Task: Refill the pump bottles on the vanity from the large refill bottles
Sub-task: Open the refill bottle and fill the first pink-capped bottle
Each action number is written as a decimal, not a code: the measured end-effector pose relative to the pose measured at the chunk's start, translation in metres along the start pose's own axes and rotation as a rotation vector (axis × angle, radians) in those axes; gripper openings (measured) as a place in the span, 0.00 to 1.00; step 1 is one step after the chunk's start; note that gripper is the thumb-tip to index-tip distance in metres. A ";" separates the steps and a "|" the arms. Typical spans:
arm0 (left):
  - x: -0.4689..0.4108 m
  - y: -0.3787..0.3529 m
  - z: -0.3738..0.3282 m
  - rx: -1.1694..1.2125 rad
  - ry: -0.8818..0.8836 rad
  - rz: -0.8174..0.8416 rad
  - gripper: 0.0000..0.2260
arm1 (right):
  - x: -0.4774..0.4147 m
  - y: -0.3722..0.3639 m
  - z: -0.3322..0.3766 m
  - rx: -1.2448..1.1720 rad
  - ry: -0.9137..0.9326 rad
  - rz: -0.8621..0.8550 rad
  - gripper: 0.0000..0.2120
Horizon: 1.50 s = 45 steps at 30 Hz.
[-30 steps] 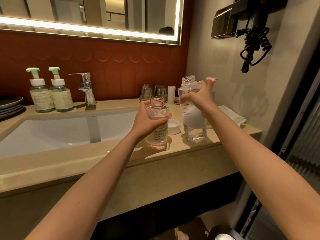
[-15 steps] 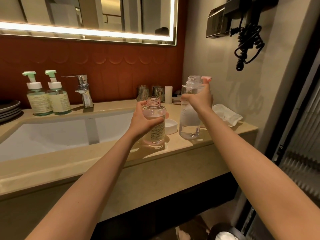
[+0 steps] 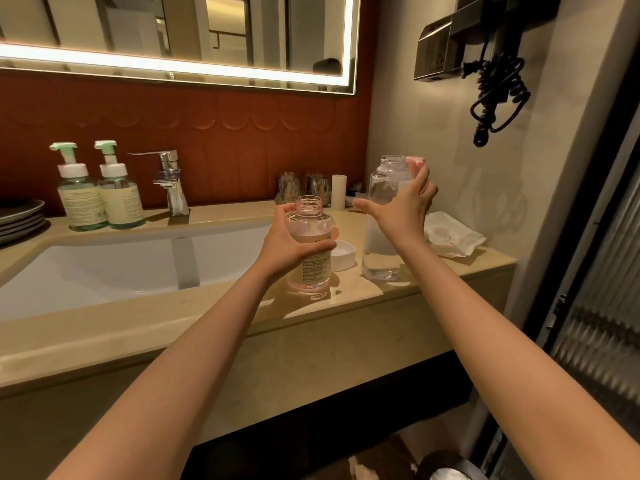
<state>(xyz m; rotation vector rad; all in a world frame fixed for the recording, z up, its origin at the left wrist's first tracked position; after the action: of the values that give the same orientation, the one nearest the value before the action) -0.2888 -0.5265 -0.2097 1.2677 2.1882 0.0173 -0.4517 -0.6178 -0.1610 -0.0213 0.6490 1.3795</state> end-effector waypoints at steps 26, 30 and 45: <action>-0.014 0.020 0.009 -0.073 -0.051 -0.096 0.35 | 0.016 -0.087 0.013 0.171 0.377 0.246 0.21; -0.021 0.028 0.013 -0.070 -0.040 -0.111 0.35 | -0.010 -0.114 0.011 0.258 0.128 0.357 0.22; -0.041 0.064 0.030 -0.044 0.002 -0.137 0.36 | -0.056 -0.183 -0.012 0.767 -0.157 0.458 0.26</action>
<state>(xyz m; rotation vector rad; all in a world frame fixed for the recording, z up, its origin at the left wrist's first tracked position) -0.2090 -0.5323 -0.1949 1.0923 2.2589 0.0111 -0.2932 -0.7125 -0.2111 0.8844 1.0546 1.4599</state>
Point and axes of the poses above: each hand's wrist, its own x-axis away from the middle knuckle, its own y-axis out of the back of the hand, z = x × y, the point moved 2 cm from there along -x, towards the middle knuckle, and after that the axes turned 7 degrees about -y, right-handed, at the moved point
